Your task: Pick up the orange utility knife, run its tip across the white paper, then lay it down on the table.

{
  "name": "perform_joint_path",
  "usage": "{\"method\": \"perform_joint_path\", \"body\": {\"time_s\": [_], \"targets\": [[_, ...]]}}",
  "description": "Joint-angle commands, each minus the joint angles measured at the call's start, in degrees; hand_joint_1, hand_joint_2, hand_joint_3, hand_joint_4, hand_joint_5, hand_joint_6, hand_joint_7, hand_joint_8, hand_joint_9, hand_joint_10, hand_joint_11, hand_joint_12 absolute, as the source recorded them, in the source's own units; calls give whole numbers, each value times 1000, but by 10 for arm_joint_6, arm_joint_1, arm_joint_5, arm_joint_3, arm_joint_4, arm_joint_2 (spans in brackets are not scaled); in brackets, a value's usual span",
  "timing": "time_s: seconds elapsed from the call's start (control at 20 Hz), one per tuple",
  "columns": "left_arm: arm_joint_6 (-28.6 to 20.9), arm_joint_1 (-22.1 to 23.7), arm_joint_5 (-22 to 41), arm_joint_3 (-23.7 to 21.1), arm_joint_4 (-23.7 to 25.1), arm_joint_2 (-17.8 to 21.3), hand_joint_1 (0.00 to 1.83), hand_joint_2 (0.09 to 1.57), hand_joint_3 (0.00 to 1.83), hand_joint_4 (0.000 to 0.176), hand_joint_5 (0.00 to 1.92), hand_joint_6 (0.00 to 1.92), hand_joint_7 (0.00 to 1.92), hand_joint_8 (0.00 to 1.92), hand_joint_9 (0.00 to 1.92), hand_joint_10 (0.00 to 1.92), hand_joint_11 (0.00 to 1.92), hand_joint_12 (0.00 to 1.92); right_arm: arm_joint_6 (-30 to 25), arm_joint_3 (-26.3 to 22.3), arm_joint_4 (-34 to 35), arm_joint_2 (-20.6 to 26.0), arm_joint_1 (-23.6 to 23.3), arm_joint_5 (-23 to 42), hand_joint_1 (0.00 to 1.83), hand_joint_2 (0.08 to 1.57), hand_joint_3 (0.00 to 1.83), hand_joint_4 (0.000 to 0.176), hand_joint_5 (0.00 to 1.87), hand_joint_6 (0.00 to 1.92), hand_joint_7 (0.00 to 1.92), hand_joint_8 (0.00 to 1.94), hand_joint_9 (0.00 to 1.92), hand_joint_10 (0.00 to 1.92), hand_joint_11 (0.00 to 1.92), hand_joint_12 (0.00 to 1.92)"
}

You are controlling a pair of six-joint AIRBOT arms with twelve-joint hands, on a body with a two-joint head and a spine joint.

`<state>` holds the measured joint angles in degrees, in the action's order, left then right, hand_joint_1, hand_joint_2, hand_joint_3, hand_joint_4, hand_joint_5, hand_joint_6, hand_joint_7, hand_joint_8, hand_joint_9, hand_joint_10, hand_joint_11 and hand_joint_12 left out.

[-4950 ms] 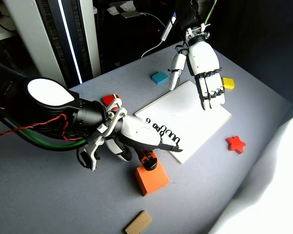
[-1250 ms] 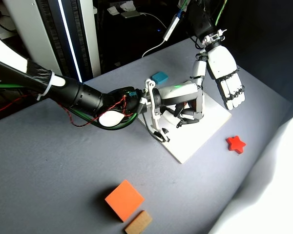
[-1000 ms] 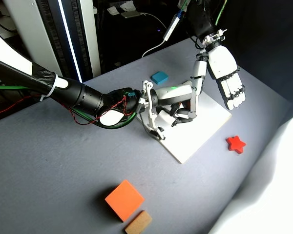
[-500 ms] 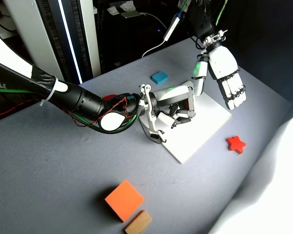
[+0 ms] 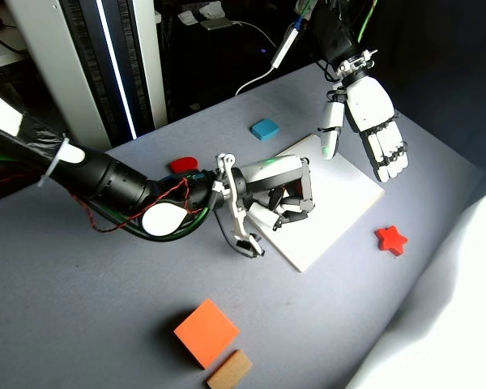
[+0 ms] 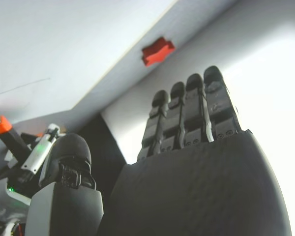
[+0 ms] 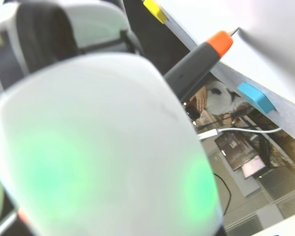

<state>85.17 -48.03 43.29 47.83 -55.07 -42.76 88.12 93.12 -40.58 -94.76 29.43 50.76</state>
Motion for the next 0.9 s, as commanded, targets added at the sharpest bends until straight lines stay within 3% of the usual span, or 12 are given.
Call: {"method": "perform_joint_path", "body": {"time_s": [0.0,0.2,0.45,0.55,0.65,0.85], "targets": [[-2,3,57,2,14,3,0,1222,3,0,0,0,0,0,0,0,0,0,4,0,9,5,1,56,1516,1186,218,176,1405,1921,1646,1941,1757,1921,1806,1921],[-1,4,57,2,14,2,0,1216,0,0,0,0,0,0,0,0,0,0,-13,-25,21,26,-4,54,1506,1199,226,176,1406,1921,1632,1941,1751,1921,1804,1921],[0,7,57,1,16,2,0,1219,1,0,0,0,0,0,0,0,0,0,-43,-149,152,93,-32,-33,1525,1189,222,176,1442,1921,1636,1941,1759,1921,1812,1921],[3,14,56,1,20,0,0,1224,3,0,0,0,0,0,0,0,0,0,-73,-197,187,129,-44,-101,1520,1190,222,176,1442,1921,1646,1941,1761,1921,1809,1921],[16,30,48,-3,22,-7,0,1223,3,0,0,0,0,0,0,0,0,0,-77,-256,295,176,-60,-201,1512,1189,225,176,1430,1921,1646,1941,1759,1921,1802,1921],[41,60,35,-30,28,-16,0,1220,1,0,0,0,0,0,0,0,0,0,-134,-291,328,232,-84,-320,1522,1198,222,176,1459,1921,1670,1941,1767,1921,1805,1921]]}}
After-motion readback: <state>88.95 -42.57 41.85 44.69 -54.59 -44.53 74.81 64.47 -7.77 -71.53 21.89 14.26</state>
